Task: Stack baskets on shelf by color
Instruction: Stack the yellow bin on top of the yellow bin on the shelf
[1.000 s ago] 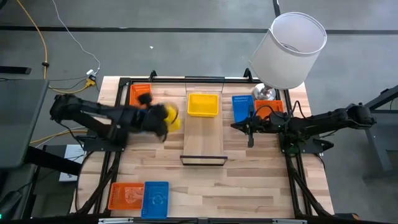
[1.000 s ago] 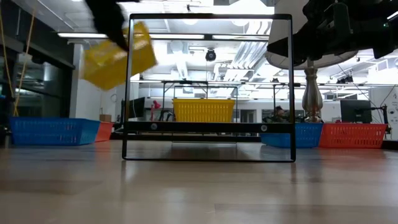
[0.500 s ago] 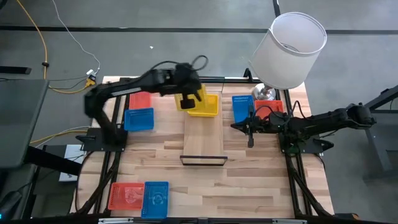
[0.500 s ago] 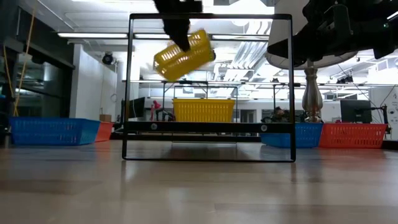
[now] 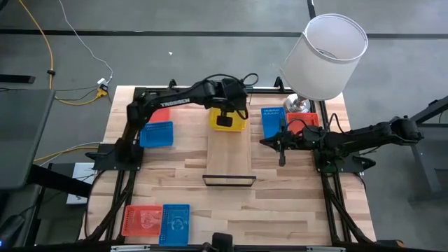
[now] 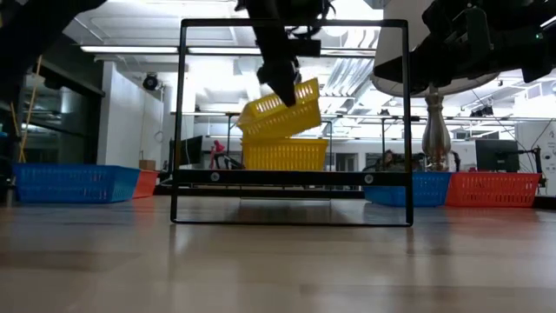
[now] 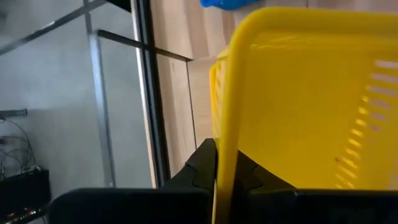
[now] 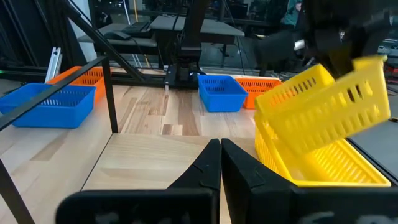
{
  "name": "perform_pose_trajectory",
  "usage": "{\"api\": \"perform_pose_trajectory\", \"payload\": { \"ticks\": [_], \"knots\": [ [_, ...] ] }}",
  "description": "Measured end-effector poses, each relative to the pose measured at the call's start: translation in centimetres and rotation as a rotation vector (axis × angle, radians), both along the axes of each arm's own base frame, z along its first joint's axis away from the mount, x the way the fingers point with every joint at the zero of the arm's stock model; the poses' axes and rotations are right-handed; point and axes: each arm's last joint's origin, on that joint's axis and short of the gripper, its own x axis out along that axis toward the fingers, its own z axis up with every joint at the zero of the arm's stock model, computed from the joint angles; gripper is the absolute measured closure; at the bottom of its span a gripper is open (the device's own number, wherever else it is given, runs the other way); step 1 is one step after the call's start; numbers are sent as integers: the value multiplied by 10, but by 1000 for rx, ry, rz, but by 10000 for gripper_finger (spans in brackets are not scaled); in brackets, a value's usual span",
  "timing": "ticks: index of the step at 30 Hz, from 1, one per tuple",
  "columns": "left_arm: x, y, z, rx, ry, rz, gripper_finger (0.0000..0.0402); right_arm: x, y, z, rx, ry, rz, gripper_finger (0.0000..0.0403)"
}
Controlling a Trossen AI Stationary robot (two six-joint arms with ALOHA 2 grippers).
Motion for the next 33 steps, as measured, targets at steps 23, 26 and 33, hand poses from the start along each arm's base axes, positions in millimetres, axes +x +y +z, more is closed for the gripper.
{"api": "perform_pose_trajectory", "payload": {
  "ticks": [23,26,33],
  "knots": [
    [3,9,-12,-22,11,3,308,0,0,0,0,3,0,402],
    [2,10,-9,3,14,31,278,0,0,0,0,3,0,402],
    [3,10,11,-45,-108,103,242,0,0,0,8,3,-1,402]
  ]
}}
